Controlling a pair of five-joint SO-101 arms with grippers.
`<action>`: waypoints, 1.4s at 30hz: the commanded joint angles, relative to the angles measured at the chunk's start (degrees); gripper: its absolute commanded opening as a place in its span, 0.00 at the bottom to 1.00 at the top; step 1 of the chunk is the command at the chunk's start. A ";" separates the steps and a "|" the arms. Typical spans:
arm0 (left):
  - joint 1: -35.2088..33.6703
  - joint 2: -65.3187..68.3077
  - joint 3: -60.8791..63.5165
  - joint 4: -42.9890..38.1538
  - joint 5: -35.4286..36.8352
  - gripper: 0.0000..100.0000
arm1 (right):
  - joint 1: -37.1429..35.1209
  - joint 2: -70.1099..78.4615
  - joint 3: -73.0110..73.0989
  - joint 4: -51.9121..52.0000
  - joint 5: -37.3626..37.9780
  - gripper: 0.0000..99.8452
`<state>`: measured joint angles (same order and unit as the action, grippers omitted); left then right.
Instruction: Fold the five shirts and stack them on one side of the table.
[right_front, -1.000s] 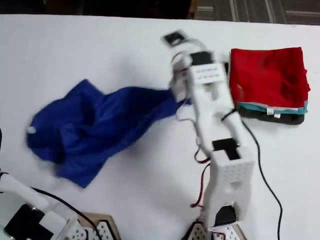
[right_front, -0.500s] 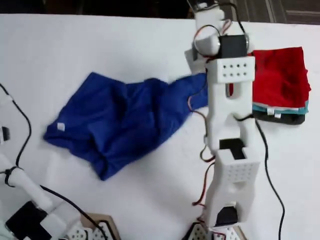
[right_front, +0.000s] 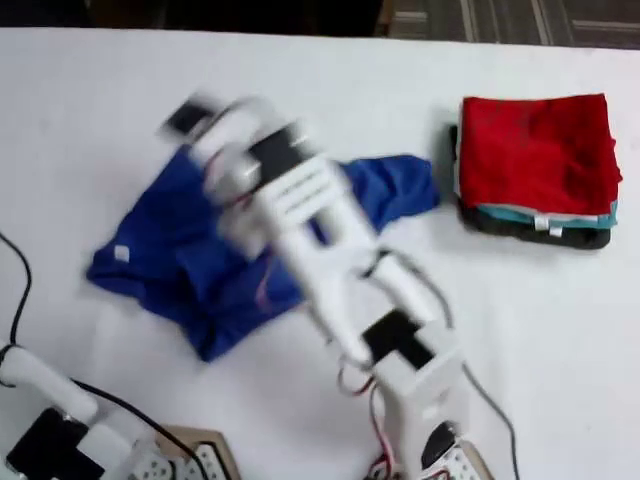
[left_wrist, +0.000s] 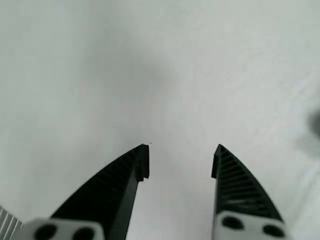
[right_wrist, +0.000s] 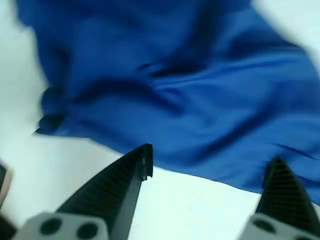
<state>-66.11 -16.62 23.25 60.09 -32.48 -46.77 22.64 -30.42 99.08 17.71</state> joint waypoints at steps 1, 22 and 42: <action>-4.13 -1.85 -0.84 -2.37 -0.26 0.23 | -7.08 1.10 6.42 -5.41 0.00 0.35; -9.67 -1.85 -0.84 -4.92 -0.09 0.23 | -10.68 20.44 8.18 -12.35 -13.54 0.18; 17.67 -1.32 -0.13 9.05 -0.26 0.23 | 28.62 3.74 -4.84 2.15 6.86 0.02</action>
<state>-56.18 -16.62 23.43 64.75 -32.48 -20.48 34.51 -32.70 99.87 20.97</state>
